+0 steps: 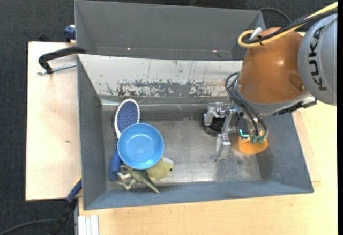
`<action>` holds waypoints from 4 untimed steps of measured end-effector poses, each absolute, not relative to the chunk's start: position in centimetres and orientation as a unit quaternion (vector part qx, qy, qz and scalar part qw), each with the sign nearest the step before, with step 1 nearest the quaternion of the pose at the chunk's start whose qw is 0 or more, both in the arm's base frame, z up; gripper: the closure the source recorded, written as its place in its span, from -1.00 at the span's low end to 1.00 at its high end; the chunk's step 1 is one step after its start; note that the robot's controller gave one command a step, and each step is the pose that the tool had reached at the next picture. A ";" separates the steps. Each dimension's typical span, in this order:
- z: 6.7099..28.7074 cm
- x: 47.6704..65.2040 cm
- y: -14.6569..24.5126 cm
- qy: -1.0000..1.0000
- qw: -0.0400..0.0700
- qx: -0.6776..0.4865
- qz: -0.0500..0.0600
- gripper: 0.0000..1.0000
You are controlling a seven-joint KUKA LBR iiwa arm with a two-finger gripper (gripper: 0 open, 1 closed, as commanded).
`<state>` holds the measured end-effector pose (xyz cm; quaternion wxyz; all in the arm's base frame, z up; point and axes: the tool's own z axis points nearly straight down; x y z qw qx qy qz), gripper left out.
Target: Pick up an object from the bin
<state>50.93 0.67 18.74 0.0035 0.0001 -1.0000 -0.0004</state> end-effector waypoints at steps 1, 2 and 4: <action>9.3 57.1 -3.3 -0.999 -0.001 0.032 0.000 -1.00; 7.5 59.3 -9.0 -1.000 -0.008 -0.015 0.001 -1.00; 20.5 57.4 -7.4 -1.000 -0.007 -0.016 0.000 1.00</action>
Offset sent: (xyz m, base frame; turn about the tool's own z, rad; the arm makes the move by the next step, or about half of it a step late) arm 0.0607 -0.0382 -0.0914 -0.0672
